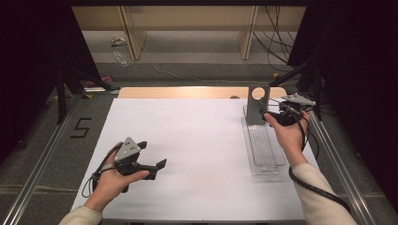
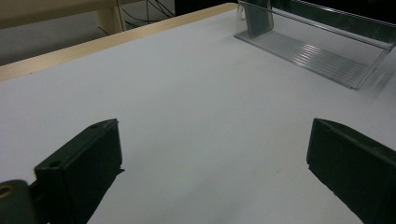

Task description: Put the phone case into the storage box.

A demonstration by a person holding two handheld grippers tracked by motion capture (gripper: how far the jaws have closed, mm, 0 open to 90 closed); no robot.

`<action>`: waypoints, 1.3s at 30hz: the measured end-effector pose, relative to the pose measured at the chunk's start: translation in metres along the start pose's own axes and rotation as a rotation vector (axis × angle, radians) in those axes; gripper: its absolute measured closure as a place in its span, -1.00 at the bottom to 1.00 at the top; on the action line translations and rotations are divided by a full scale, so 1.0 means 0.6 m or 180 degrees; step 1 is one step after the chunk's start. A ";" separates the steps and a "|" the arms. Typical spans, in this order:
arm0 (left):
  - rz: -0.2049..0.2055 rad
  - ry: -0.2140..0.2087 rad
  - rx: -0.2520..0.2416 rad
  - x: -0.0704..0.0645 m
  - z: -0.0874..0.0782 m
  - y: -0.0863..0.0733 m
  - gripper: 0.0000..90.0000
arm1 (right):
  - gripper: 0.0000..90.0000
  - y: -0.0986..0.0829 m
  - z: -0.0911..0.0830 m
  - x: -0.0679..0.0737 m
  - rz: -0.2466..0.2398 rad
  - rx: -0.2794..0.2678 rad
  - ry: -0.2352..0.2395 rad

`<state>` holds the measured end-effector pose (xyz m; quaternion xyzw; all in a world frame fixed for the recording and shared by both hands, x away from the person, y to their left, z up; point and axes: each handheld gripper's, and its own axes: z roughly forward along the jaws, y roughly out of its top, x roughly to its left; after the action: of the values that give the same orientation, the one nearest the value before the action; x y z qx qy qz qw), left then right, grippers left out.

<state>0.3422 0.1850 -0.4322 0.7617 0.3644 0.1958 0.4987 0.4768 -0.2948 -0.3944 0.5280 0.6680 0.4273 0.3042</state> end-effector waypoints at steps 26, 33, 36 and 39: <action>-0.0029 0.0008 0.0017 0.002 0.000 -0.003 -0.93 | -0.64 -0.055 -0.053 0.020 -0.0130 0.0002 0.0335; -0.0027 0.0012 0.0020 0.002 0.000 -0.003 -0.93 | -0.64 -0.065 -0.067 0.025 -0.0127 -0.0001 0.0416; -0.0025 0.0012 0.0020 0.002 -0.001 -0.003 -0.93 | -0.64 -0.068 -0.074 0.028 -0.0142 -0.0012 0.0460; -0.0017 0.0013 0.0019 0.002 -0.001 -0.002 -0.93 | -0.64 -0.072 -0.081 0.030 -0.0154 -0.0028 0.0505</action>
<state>0.3419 0.1866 -0.4333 0.7618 0.3681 0.1950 0.4962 0.4111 -0.2929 -0.4099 0.4748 0.7006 0.4632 0.2629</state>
